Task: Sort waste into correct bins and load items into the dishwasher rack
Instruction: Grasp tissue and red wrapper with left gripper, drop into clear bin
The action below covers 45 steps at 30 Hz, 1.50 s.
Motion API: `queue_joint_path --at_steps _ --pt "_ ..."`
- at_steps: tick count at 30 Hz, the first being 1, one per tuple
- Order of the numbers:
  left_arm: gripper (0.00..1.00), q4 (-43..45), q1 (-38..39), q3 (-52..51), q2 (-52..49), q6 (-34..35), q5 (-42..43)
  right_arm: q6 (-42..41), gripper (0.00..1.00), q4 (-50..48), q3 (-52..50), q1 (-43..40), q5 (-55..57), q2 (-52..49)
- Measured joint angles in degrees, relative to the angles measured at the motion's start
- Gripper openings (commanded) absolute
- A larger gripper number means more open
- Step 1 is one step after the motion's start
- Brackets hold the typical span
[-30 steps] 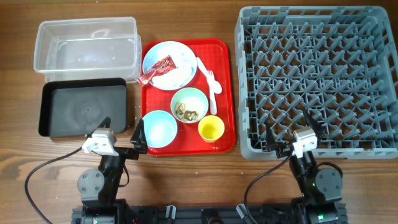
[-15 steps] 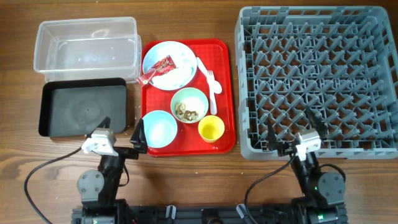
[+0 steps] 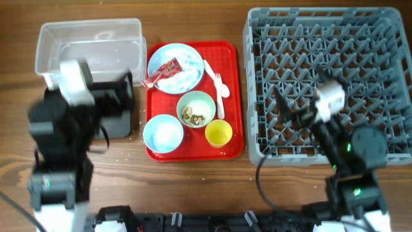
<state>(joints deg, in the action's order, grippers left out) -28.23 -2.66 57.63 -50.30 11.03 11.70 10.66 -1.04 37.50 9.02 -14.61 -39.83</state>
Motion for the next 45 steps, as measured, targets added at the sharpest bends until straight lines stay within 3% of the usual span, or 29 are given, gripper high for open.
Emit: queue_joint_path --at_steps 4,7,9,18,27,29,31,32,33,37,41,45 --pt "1.0 -23.5 2.54 27.12 -25.09 -4.52 -0.57 -0.07 1.0 19.37 19.52 -0.07 -2.16 -15.5" --pt "1.0 -27.5 8.5 39.17 -40.92 -11.43 -0.96 -0.07 1.0 24.22 24.92 -0.07 -3.3 -21.31" --pt "1.0 -24.98 12.72 40.48 -48.52 -16.92 -1.18 -0.09 1.0 25.75 25.03 -0.07 -3.45 -23.8" --pt "1.0 -20.61 16.59 40.72 -65.48 -25.0 0.07 -2.49 1.0 32.81 25.27 -0.07 -3.82 -27.78" --pt "0.98 -13.38 16.59 40.74 -77.48 -26.45 -2.05 -2.89 1.0 33.88 25.27 -0.07 -3.82 -27.78" --pt "0.78 -13.07 16.59 40.98 -78.82 -26.62 -2.4 -2.89 1.0 33.88 25.27 -0.07 -3.8 -27.78" --pt "0.44 -12.83 16.59 41.35 -79.23 -26.99 -2.75 -2.89 1.0 33.99 25.27 -0.07 -3.8 -27.78" --pt "0.1 -12.81 16.55 41.4 -79.3 -26.86 -2.78 -2.89 1.0 34.12 25.27 -0.07 -3.8 -27.78" --pt "0.04 -12.81 16.52 41.4 -79.49 -26.91 -2.89 -2.89 1.0 34.12 25.27 -0.07 -3.82 -27.78" --pt "0.04 -12.83 16.55 41.44 -79.67 -26.01 -2.84 -2.89 1.0 34.14 25.27 -0.07 -3.82 -27.78" --pt "0.04 -16.09 16.44 43.1 -79.14 -20.72 -2.86 -2.89 1.0 34.23 25.27 -0.07 -3.82 -27.8" --pt "0.04 -16.74 13.35 48.43 -66.77 -16.61 -2.89 -2.89 1.0 34.27 25.27 -0.07 -3.8 -27.82"
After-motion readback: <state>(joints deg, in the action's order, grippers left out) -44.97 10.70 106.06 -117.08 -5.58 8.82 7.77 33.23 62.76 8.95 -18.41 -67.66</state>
